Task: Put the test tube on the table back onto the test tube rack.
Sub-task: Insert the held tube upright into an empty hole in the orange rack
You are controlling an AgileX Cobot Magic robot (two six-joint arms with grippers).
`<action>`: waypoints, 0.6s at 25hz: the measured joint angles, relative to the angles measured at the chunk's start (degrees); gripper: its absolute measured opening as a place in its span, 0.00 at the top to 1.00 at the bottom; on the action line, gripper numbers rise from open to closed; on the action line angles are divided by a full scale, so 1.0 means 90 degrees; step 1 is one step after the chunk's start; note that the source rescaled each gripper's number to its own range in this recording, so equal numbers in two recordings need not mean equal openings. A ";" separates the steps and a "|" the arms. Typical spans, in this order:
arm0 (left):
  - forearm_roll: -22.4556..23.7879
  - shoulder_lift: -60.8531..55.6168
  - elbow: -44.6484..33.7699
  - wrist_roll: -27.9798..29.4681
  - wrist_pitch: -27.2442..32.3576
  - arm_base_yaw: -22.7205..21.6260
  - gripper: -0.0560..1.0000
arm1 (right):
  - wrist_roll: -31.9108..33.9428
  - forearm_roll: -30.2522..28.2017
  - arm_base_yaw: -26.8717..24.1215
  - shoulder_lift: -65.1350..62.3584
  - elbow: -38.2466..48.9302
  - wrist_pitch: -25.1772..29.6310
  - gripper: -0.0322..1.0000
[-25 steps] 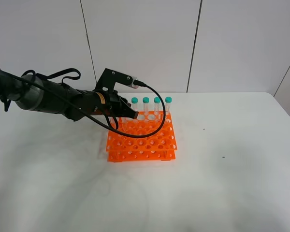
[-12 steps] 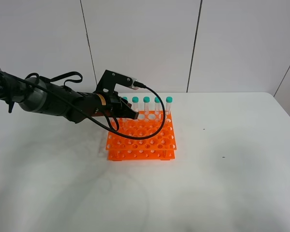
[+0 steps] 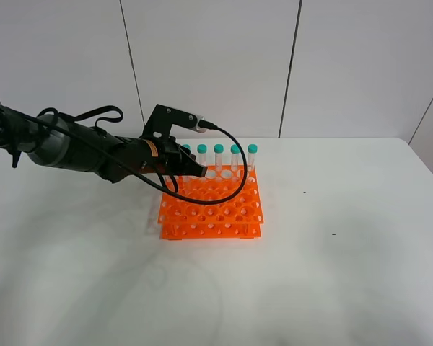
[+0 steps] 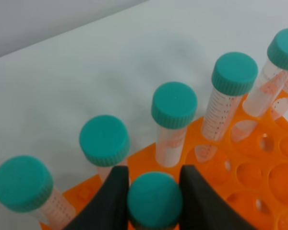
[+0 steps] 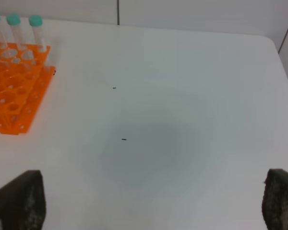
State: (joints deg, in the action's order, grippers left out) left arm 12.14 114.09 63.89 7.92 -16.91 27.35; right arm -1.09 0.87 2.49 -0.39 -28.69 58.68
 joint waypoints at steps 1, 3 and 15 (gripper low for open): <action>0.0000 0.0000 0.0000 0.0001 0.0007 0.0000 0.95 | 0.0000 0.0000 0.0000 0.0000 0.0000 0.0000 0.00; 0.0000 0.0007 0.0000 0.0013 0.0151 0.0000 0.95 | 0.0000 0.0000 0.0000 0.0000 0.0000 0.0000 0.00; 0.0000 0.0008 0.0000 0.0025 0.0154 0.0000 0.95 | 0.0000 0.0007 0.0000 0.0000 0.0000 0.0000 0.00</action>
State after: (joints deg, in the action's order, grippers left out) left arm 12.14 114.16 63.89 8.15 -15.52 27.35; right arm -1.09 0.93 2.49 -0.39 -28.69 58.68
